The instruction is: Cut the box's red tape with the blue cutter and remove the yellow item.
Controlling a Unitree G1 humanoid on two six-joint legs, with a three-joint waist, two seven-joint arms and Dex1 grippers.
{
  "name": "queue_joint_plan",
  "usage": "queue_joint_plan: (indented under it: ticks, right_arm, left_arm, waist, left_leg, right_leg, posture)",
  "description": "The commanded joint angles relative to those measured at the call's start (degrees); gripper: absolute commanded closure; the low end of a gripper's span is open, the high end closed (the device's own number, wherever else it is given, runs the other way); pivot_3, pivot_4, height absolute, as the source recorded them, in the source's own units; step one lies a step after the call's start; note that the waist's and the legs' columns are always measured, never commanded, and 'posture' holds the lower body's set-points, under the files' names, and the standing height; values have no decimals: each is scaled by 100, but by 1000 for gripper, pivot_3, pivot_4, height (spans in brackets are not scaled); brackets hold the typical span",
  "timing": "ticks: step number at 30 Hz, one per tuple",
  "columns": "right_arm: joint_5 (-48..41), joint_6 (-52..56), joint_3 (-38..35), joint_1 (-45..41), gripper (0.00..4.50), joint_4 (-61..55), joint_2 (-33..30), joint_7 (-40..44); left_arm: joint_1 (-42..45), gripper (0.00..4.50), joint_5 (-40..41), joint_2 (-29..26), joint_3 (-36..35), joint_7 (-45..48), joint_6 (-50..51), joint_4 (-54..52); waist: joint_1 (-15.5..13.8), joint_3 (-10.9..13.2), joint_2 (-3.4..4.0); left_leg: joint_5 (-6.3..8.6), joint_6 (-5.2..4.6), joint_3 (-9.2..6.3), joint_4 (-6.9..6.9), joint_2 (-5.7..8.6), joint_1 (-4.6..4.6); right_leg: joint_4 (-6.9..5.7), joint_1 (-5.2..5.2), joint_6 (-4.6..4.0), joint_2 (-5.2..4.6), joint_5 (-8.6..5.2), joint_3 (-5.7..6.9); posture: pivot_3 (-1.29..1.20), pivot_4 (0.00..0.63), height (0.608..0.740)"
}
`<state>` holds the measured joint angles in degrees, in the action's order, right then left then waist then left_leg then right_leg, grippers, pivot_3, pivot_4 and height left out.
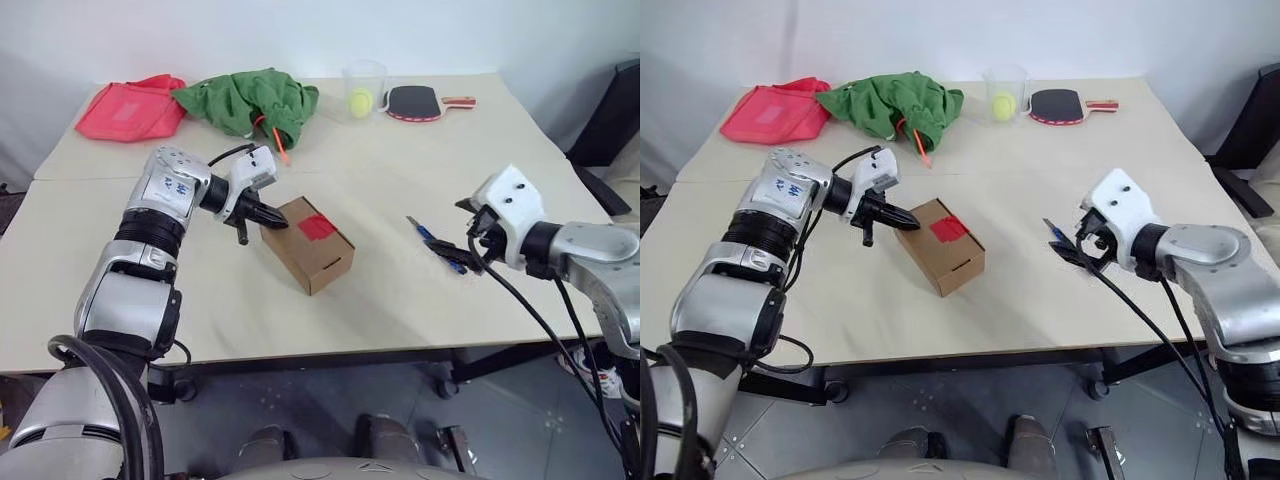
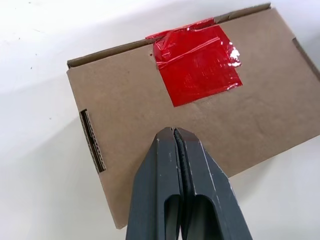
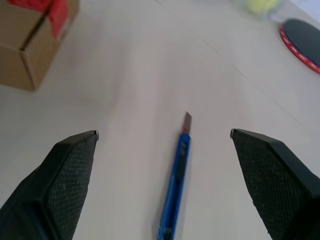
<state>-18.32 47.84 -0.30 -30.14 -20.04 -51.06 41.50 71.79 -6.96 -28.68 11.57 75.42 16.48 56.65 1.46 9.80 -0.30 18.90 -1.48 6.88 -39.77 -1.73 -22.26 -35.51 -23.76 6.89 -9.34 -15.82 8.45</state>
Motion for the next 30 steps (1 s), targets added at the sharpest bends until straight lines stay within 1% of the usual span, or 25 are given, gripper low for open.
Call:
queue_joint_plan:
  ticks: [1, 2, 4, 6, 8, 11, 12, 14, 18, 20, 22, 24, 28, 30]
  right_arm:
    - [117, -140, 236, -191, 1011, 100, -84, 233]
    - [158, -215, 339, -260, 1232, 173, -56, 283]
    - [319, -337, 604, -532, 1943, 509, 96, 289]
    - [552, -688, 981, -929, 2588, 1071, 296, 440]
    - [731, -969, 1191, -1178, 3229, 1474, 433, 546]
    - [1002, -1455, 1459, -1521, 4208, 2082, 642, 769]
    - [1093, -1613, 1530, -1727, 4469, 2474, 851, 741]
    - [1265, -1903, 1645, -2028, 4469, 3127, 1186, 701]
    - [1669, -2551, 1869, -2489, 4469, 4467, 1825, 650]
    - [1768, -2767, 1904, -2630, 4469, 4925, 2070, 756]
    - [1828, -2886, 1926, -2760, 4469, 5266, 2305, 867]
    - [1866, -2884, 1951, -2809, 4469, 5339, 2439, 1001]
    - [1839, -2622, 1977, -2641, 4469, 4688, 2455, 1427]
    - [1857, -2447, 1995, -2516, 4469, 4288, 2374, 1584]
  left_arm:
    - [-89, 4500, 94, -82, -70, 23, 188, -160]
    - [-80, 4500, 121, -100, -94, 15, 233, -179]
    - [-54, 4500, 220, -150, -183, 15, 397, -258]
    - [-69, 4500, 314, -276, -285, 11, 637, -460]
    - [-113, 4500, 381, -372, -334, 14, 838, -655]
    - [-314, 4500, 500, -633, -421, 63, 1299, -1195]
    - [-444, 4500, 557, -790, -475, 79, 1541, -1465]
    - [-717, 4500, 675, -1062, -550, 87, 1971, -1971]
    - [-1599, 4500, 984, -1569, -766, -28, 3009, -3217]
    - [-2098, 4500, 1181, -1730, -838, -109, 3508, -3874]
    - [-2570, 4500, 1417, -1770, -871, -213, 3989, -4535]
    - [-2857, 4500, 1616, -1665, -944, -434, 4304, -4971]
    - [-3086, 4500, 1921, -1236, -1002, -954, 4565, -5351]
    - [-3103, 4500, 2015, -1073, -1013, -1183, 4552, -5402]
  waist:
    - [0, 7, -12]
    - [-2, 10, -16]
    - [1, 15, -22]
    - [12, 20, -28]
    - [31, 28, -32]
    - [23, 34, -33]
    - [24, 34, -35]
    - [48, 39, -37]
    - [109, 42, -34]
    - [98, 44, -31]
    - [80, 45, -31]
    - [37, 46, -30]
    - [-5, 49, -26]
    - [2, 49, -26]
  left_leg:
    - [0, 0, 0, 0, 1, -4]
    - [0, 0, 0, 0, 1, -4]
    - [0, 0, 0, 0, 3, -7]
    - [0, 0, 2, -2, 4, -11]
    - [0, 0, 7, -3, 2, -11]
    - [-1, 2, 8, 5, 2, -18]
    - [-1, 2, 8, 10, 3, -21]
    - [0, 4, 14, 14, 3, -23]
    - [-3, 9, 14, 15, 3, -40]
    - [-5, 11, 14, 17, 2, -45]
    - [-5, 12, 12, 15, 2, -50]
    - [-5, 12, 7, 11, 2, -56]
    - [-5, 13, -1, -23, -3, -91]
    - [-5, 13, -4, -26, 1, -92]
  right_leg:
    - [1, -2, 0, 0, 0, 0]
    - [1, -3, 0, 0, 0, 1]
    - [2, -3, 3, 0, 2, 2]
    - [4, -6, 3, 0, 2, 2]
    - [1, -11, 4, 0, 2, 0]
    - [-7, -26, 5, 0, 3, 0]
    - [-9, -30, 7, 0, 4, 0]
    - [-12, -39, 13, 1, 7, 0]
    - [-30, -66, 15, 1, 8, -5]
    - [-35, -69, 15, 1, 8, -2]
    - [-36, -71, 15, 1, 8, -1]
    - [-36, -71, 18, 0, 10, -1]
    - [-37, -71, 20, 1, 11, 0]
    - [-37, -71, 22, 2, 12, -2]
  posture:
    - [0, 150, 740]
    - [0, 150, 740]
    - [0, 150, 740]
    - [0, 150, 740]
    - [0, 150, 740]
    - [0, 150, 740]
    - [0, 150, 740]
    - [0, 150, 740]
    - [0, 150, 740]
    - [0, 150, 740]
    - [0, 150, 740]
    - [0, 150, 740]
    - [0, 150, 740]
    - [0, 150, 740]
